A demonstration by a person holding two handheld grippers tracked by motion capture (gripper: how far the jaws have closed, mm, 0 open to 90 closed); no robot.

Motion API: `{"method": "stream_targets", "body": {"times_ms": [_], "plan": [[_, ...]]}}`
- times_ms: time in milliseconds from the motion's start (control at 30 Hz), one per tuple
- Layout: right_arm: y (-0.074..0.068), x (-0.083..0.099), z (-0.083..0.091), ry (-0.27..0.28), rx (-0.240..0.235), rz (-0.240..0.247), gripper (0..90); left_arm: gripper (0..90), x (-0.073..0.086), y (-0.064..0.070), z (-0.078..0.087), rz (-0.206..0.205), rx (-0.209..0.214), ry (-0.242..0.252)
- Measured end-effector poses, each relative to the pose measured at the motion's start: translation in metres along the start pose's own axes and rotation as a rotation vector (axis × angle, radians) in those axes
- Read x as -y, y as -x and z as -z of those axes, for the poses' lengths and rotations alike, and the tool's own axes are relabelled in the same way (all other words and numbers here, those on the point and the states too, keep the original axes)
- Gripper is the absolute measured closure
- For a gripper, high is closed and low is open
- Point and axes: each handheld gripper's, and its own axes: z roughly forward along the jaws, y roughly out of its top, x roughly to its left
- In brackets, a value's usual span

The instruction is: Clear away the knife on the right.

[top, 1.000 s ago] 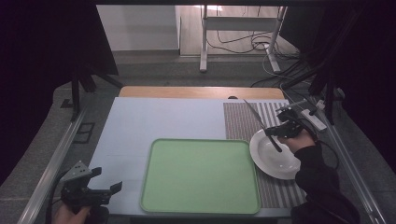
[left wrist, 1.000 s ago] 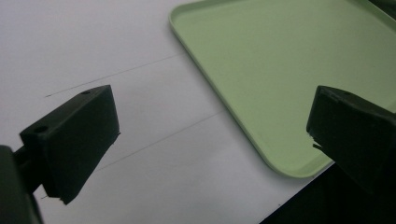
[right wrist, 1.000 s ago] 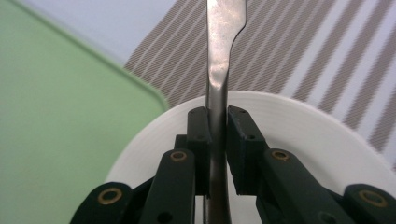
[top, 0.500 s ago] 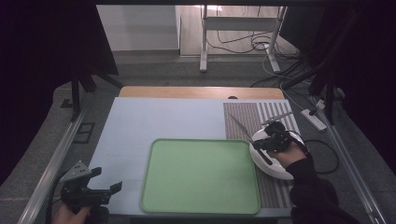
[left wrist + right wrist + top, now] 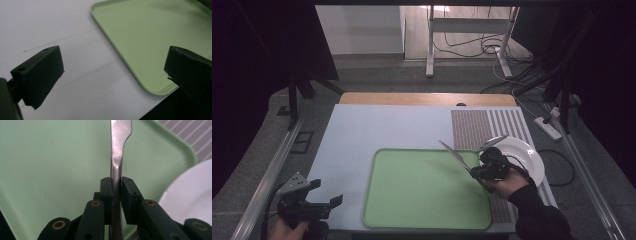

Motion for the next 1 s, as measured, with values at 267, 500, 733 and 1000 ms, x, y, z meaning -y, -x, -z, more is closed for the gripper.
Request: {"method": "stream_targets", "body": {"times_ms": [267, 500, 733, 1000], "plan": [[-0.022, 0.005, -0.014, -0.052, -0.018, 0.032, 80.5, 2.3, 0.0, 0.0, 0.0, -0.001, 0.0, 0.0], [-0.039, 0.009, -0.028, -0.127, -0.026, 0.069, 80.4, 2.3, 0.0, 0.0, 0.0, -0.004, -0.002, -0.003], [-0.046, 0.012, -0.044, -0.212, -0.051, 0.098, 79.3, 2.3, 0.0, 0.001, -0.001, -0.006, -0.003, -0.003], [-0.054, -0.006, -0.037, -0.097, -0.103, 0.17, 90.0, 2.4, -0.001, 0.001, -0.001, -0.011, -0.006, -0.011]]}}
